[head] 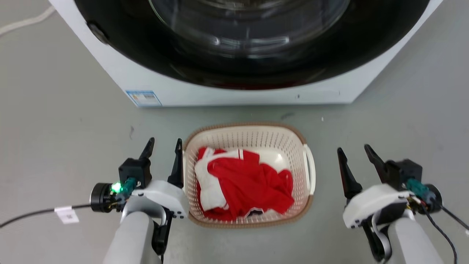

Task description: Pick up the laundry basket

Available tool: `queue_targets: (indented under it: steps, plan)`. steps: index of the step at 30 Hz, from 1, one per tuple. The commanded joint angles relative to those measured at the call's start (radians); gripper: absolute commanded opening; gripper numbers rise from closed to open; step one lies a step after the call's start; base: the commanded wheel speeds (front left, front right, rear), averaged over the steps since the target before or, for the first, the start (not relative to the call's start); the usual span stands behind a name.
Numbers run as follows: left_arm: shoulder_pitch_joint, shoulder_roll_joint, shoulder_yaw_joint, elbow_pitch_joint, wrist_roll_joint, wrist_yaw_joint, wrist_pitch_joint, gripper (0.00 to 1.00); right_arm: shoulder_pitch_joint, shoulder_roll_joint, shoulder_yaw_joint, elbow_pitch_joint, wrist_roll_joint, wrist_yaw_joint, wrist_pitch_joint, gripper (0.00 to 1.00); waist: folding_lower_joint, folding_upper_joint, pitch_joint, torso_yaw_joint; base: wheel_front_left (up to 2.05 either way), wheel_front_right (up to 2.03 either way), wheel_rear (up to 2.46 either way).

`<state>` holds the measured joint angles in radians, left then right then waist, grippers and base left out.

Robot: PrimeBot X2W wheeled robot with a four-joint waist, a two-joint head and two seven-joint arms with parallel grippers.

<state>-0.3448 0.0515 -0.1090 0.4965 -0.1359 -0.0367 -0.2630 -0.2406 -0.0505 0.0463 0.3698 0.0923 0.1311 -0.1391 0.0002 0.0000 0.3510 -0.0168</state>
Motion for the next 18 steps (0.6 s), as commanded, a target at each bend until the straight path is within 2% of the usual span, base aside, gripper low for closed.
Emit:
queue_targets:
  steps: [1,10,18]
  plan:
    - [-0.033,0.005,0.005,0.028,-0.004,-0.005,-0.002,1.00,-0.040,0.001,0.006,0.023,0.014,-0.001,-0.006,1.00,-0.0002,0.0000,0.088,-0.018,0.00,0.00,0.00]
    - [-0.193,0.028,0.041,0.231,-0.042,-0.027,-0.002,1.00,-0.232,0.001,0.078,0.243,0.062,-0.001,-0.020,1.00,-0.0002,0.0000,0.256,-0.045,0.00,0.00,0.00]
    - [-0.319,0.045,0.062,0.373,-0.070,-0.041,-0.002,1.00,-0.396,0.001,0.179,0.457,0.145,-0.001,-0.031,1.00,-0.0002,0.0000,0.353,-0.057,0.00,0.00,0.00]
